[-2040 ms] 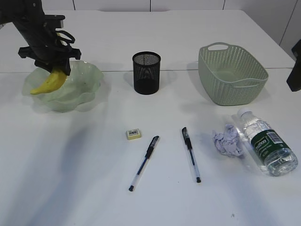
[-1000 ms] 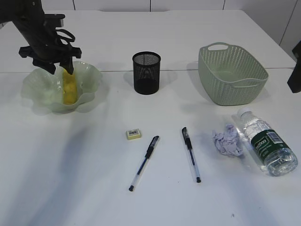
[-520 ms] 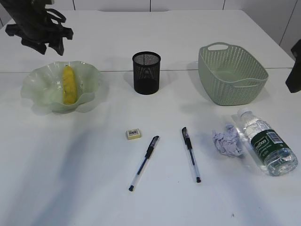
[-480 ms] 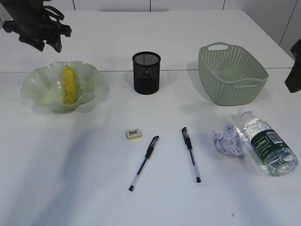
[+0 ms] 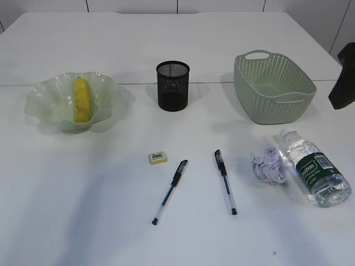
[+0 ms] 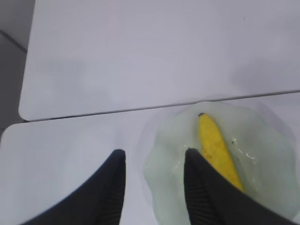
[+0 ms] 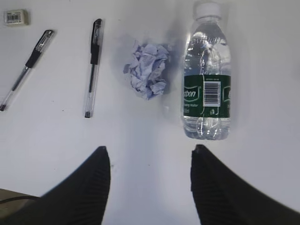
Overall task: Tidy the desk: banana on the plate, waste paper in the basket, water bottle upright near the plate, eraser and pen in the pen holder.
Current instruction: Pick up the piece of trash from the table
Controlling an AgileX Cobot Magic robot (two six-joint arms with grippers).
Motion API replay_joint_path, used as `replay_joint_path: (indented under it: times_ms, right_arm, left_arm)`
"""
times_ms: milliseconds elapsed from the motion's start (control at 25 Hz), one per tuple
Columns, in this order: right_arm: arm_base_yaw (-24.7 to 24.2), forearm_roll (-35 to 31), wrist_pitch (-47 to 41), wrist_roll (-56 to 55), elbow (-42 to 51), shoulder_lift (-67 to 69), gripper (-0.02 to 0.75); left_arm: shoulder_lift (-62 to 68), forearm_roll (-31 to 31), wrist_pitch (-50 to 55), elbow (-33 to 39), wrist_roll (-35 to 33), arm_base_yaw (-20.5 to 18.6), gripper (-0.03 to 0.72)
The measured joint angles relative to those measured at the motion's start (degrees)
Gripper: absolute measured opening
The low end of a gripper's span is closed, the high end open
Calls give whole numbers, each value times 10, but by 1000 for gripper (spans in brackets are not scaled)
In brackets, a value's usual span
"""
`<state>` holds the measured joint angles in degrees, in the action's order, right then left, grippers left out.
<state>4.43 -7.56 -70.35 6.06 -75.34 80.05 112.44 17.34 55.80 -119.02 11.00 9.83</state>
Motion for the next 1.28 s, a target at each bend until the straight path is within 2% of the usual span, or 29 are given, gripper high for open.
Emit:
replay_joint_path:
  times_ms: [280,480,800,1280]
  right_arm:
    - [0,-11,11,0,47,0,412]
    - [0,-52,47,0,72,4,412]
    - [0,-82,78,10,72,80,435]
    - [58,-80,187,12,72,194,445]
  left_arm:
    - [-109,7,36,0,4,-1,286]
    - [-187,7,66,-1,5,-1,286]
    - [-270,8,129,-1,-5,-1,267]
    - [-324,14,164,-2,-15,-1,266]
